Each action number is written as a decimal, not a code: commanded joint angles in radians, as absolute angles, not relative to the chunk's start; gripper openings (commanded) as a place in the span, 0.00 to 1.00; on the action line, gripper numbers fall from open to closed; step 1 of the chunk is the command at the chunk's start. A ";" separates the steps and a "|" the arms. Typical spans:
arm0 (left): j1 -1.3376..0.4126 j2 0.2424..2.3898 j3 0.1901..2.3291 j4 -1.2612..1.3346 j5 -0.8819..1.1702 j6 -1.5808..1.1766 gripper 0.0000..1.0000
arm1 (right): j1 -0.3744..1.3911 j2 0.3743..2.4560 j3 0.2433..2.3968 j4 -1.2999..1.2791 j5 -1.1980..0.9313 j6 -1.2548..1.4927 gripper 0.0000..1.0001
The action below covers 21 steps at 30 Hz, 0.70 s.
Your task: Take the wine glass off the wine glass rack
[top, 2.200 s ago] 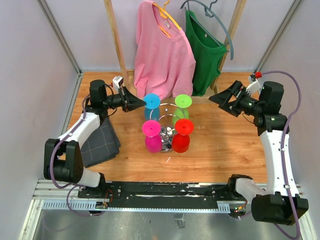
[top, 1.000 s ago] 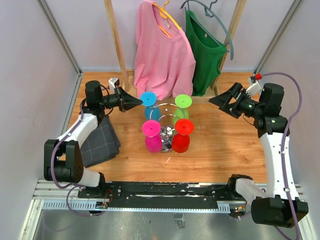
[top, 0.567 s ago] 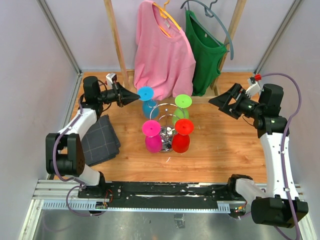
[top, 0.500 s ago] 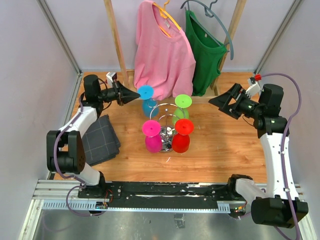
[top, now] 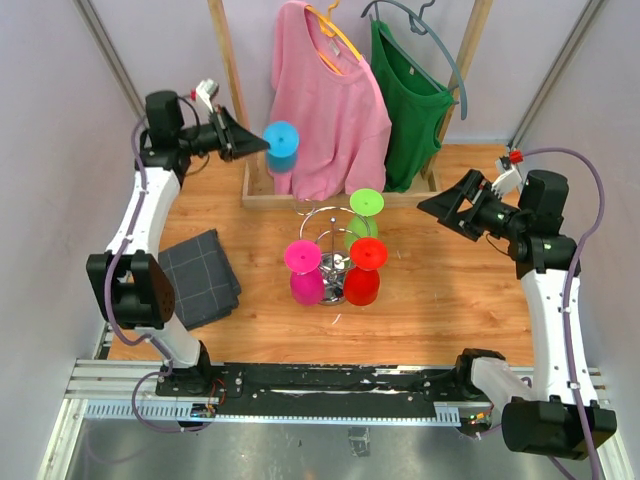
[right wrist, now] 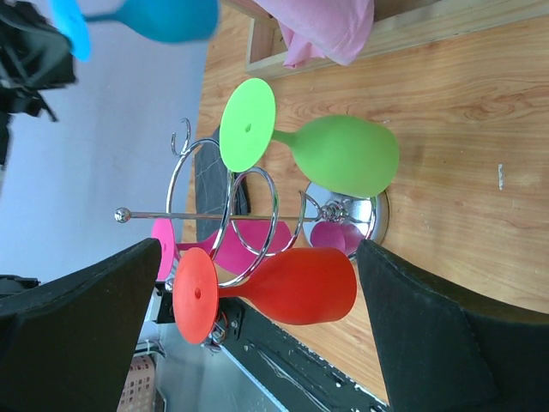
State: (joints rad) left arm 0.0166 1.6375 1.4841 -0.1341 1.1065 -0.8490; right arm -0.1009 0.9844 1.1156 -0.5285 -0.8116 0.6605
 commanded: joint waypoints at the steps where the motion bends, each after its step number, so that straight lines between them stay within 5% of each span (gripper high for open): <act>1: 0.017 1.645 1.789 -0.534 1.053 -0.387 0.00 | -0.080 0.979 1.177 -0.556 -0.834 0.625 0.99; 6: -0.032 1.582 1.916 -0.626 0.987 -0.177 0.00 | -0.071 1.003 1.249 -0.594 -0.850 0.591 0.98; 21: -0.589 1.341 1.765 -0.666 0.472 0.379 0.00 | -0.051 1.029 1.412 -0.634 -0.839 0.580 0.99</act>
